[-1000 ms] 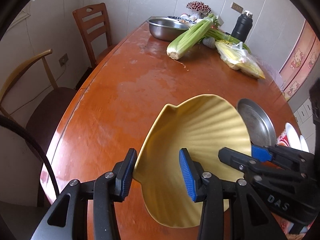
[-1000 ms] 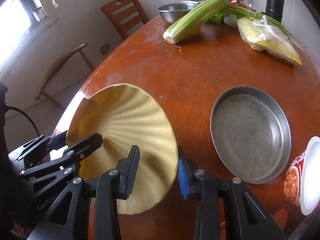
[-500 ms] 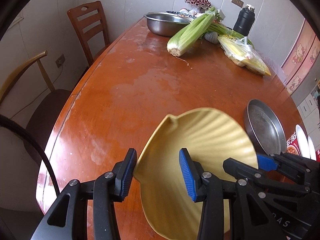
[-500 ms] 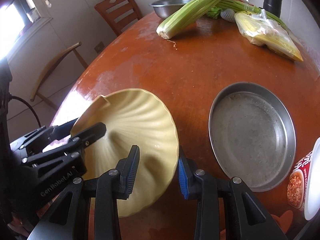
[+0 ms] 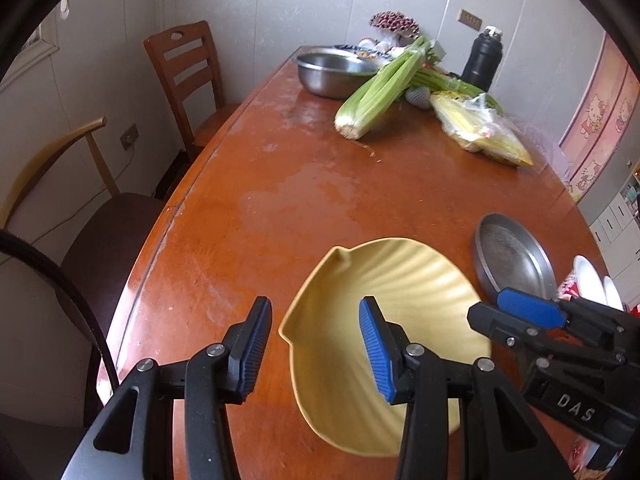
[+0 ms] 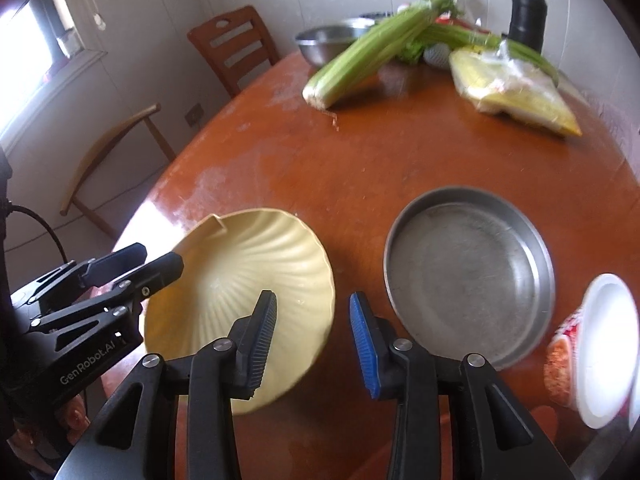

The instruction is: Organize plates and bowls

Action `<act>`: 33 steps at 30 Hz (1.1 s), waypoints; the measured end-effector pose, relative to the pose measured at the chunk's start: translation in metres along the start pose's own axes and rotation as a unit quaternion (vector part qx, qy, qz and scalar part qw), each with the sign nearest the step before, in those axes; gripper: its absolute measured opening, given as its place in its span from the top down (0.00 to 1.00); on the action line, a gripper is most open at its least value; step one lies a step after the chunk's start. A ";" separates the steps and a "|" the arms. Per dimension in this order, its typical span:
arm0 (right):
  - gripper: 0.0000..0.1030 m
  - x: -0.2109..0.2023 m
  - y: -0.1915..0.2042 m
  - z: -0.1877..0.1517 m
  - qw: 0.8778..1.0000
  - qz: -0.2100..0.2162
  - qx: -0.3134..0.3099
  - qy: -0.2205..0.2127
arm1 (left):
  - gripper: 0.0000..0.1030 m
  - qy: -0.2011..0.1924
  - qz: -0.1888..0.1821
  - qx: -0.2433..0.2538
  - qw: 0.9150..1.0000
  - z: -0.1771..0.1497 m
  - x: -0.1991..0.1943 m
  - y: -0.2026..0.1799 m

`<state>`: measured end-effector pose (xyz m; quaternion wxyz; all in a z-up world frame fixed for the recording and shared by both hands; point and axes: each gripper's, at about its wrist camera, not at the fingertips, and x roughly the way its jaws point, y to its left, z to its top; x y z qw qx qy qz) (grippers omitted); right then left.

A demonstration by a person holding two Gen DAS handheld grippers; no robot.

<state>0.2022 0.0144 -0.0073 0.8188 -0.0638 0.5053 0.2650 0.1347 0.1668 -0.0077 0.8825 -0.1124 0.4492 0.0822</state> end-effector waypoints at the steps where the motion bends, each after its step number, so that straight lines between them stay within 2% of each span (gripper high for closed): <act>1: 0.61 -0.007 -0.001 -0.001 1.000 0.001 0.001 -0.005 | 0.55 -0.003 -0.001 0.003 1.000 -0.001 -0.004 -0.003; 10: 0.57 -0.076 -0.011 -0.021 0.998 -0.003 -0.017 -0.062 | 0.52 -0.031 -0.019 0.030 0.999 -0.012 -0.043 -0.041; 19: 0.56 -0.113 -0.044 -0.047 0.997 -0.015 -0.016 -0.078 | 0.49 -0.043 -0.028 0.049 0.998 -0.027 -0.064 -0.080; 25: 0.56 -0.120 -0.071 -0.065 0.998 -0.022 -0.013 -0.058 | 0.45 -0.045 -0.046 0.050 0.997 -0.042 -0.073 -0.099; 33: 0.56 -0.120 -0.100 -0.085 0.999 -0.039 -0.015 -0.033 | 0.44 -0.010 -0.058 0.067 0.996 -0.068 -0.064 -0.129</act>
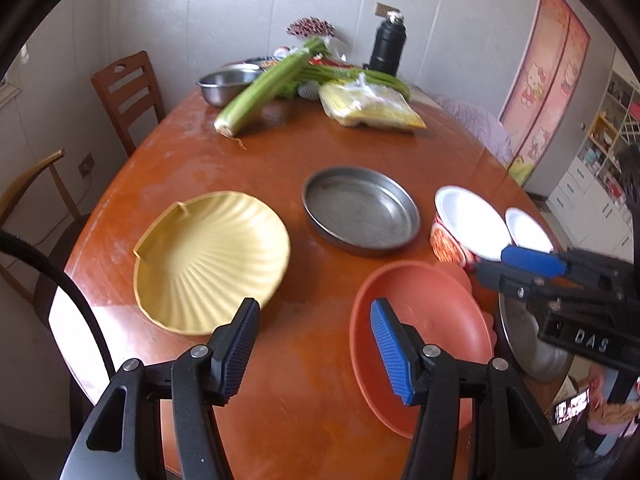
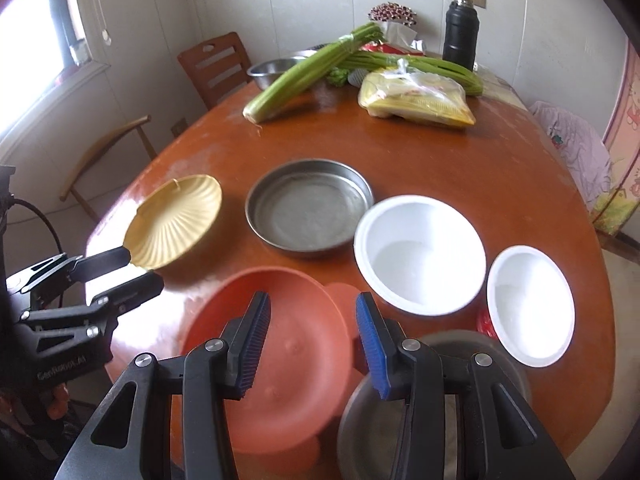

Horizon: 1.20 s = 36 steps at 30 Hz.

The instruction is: Organize plates and bowls

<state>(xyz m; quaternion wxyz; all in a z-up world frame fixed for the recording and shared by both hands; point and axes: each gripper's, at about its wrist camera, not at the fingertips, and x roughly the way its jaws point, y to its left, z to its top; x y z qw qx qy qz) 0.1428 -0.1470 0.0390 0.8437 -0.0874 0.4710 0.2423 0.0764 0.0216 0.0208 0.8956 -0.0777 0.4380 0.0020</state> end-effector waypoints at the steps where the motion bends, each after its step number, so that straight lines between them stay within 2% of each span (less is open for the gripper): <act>1: 0.56 0.001 -0.002 -0.002 1.000 0.001 -0.001 0.005 | 0.44 0.004 0.000 0.002 1.000 -0.002 0.002 -0.003; 13: 0.56 0.035 -0.005 -0.008 0.997 -0.009 -0.035 0.063 | 0.44 0.061 -0.008 0.006 0.998 -0.030 0.022 -0.023; 20: 0.56 0.055 -0.003 -0.005 0.994 -0.030 -0.059 0.082 | 0.44 0.090 -0.019 0.016 0.996 -0.042 0.033 -0.037; 28: 0.56 0.067 -0.002 0.002 0.993 -0.034 -0.066 0.089 | 0.44 0.106 -0.009 0.032 0.994 -0.050 0.044 -0.052; 31: 0.56 0.070 0.000 0.002 0.992 -0.058 -0.072 0.091 | 0.45 0.105 -0.006 0.031 0.994 -0.049 0.046 -0.051; 36: 0.56 0.072 0.001 0.000 0.992 -0.033 -0.063 0.102 | 0.54 0.101 0.000 0.027 0.995 -0.050 0.045 -0.045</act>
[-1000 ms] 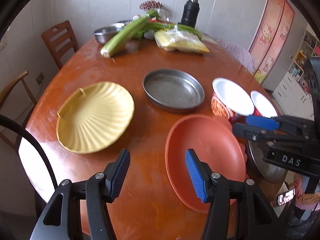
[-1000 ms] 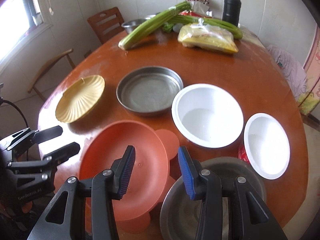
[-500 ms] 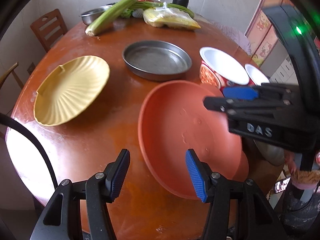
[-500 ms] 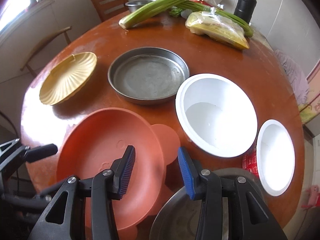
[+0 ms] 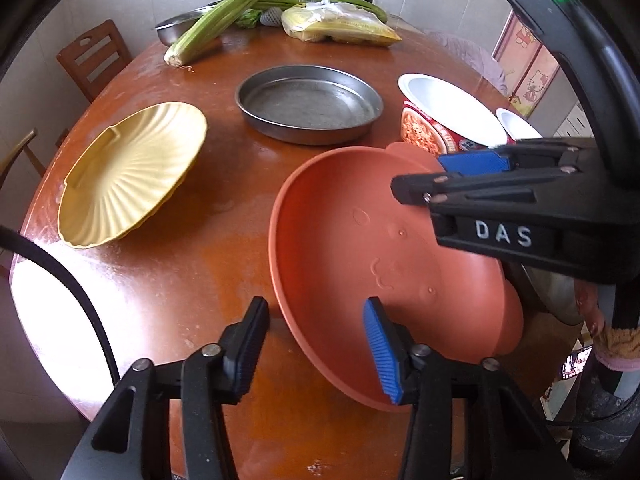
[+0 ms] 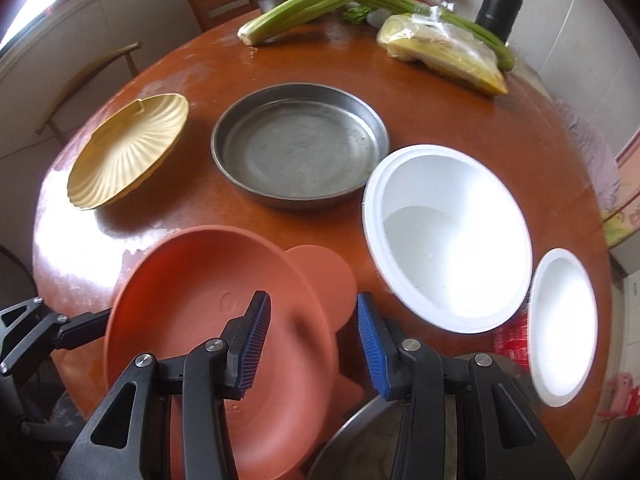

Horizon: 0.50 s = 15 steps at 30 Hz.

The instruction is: Organize plates and bowls

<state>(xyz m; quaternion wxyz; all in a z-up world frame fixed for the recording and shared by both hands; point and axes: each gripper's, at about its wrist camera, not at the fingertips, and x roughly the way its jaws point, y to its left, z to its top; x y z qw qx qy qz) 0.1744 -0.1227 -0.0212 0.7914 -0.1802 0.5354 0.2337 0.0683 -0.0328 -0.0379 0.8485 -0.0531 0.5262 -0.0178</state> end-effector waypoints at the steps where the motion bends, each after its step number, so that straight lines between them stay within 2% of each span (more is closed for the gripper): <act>1: 0.56 0.000 0.001 0.000 1.000 0.000 0.001 0.001 | 0.56 -0.002 0.001 -0.002 1.000 0.000 0.000 0.002; 11: 0.55 0.000 0.016 0.000 0.999 0.044 0.012 0.011 | 0.61 -0.011 0.005 -0.042 0.999 0.007 -0.001 0.036; 15: 0.55 0.000 0.025 -0.001 0.999 0.049 0.005 0.011 | 0.61 -0.016 0.006 -0.061 0.998 0.012 -0.001 0.050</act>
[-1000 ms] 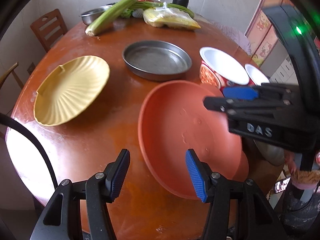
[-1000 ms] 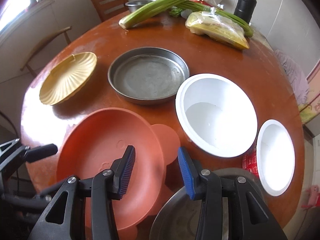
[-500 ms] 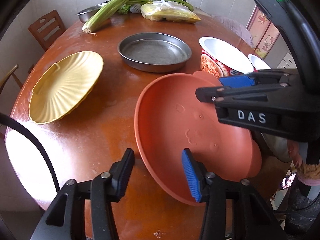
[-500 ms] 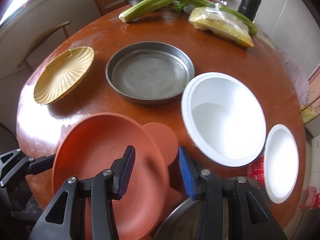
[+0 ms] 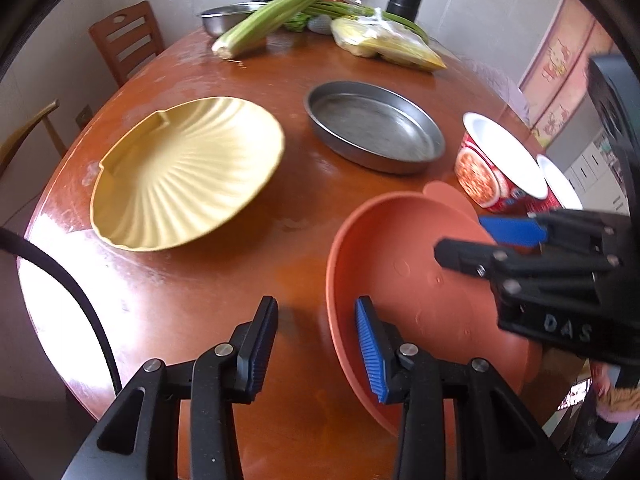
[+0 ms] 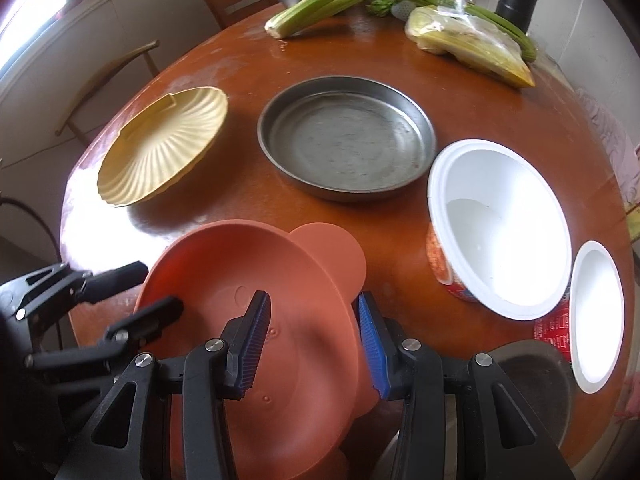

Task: Organize plates and bowls
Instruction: 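Lift the orange plate and carry it over the yellow plate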

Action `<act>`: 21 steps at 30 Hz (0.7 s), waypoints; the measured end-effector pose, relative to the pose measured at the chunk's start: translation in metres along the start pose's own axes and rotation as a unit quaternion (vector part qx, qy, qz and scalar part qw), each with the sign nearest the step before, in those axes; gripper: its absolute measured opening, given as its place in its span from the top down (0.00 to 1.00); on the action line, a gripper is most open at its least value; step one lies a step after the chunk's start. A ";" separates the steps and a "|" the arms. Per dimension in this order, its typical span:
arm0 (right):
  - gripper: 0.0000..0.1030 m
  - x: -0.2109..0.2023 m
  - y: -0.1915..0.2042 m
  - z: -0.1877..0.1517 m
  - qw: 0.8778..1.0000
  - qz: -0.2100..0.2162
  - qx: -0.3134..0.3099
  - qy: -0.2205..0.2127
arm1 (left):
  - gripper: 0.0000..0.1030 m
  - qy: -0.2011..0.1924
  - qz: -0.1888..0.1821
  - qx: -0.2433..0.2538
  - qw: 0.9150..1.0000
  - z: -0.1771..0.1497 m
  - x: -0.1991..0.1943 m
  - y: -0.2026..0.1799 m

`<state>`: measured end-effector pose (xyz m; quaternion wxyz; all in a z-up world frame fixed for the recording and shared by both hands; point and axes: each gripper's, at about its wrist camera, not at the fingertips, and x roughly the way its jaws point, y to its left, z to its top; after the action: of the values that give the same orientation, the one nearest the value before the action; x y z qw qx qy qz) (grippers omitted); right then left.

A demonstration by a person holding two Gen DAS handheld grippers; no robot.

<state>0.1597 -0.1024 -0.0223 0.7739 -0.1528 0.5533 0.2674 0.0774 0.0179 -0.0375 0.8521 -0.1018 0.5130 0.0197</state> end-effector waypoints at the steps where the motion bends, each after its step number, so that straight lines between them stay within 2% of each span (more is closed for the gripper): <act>1: 0.55 -0.001 0.003 0.000 1.000 0.006 -0.002 -0.003 | 0.61 -0.002 0.003 -0.004 1.000 0.000 0.000 0.003; 6: 0.55 -0.001 0.021 0.003 0.999 0.022 -0.023 -0.006 | 0.61 -0.005 0.014 -0.022 1.000 0.002 -0.002 0.019; 10: 0.55 0.005 0.035 0.007 0.999 0.019 -0.039 -0.002 | 0.61 -0.009 0.013 -0.040 0.999 0.003 -0.004 0.032; 17: 0.55 0.012 0.038 0.009 0.999 0.021 -0.038 0.006 | 0.61 -0.012 0.014 -0.052 0.998 -0.013 -0.025 0.040; 21: 0.56 0.012 0.037 0.006 0.999 0.025 -0.039 0.006 | 0.61 0.002 0.004 -0.058 0.998 -0.028 -0.029 0.034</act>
<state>0.1453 -0.0662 -0.0298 0.7574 -0.1706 0.5506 0.3067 0.0348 0.0481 -0.0296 0.8437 -0.1495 0.5129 0.0524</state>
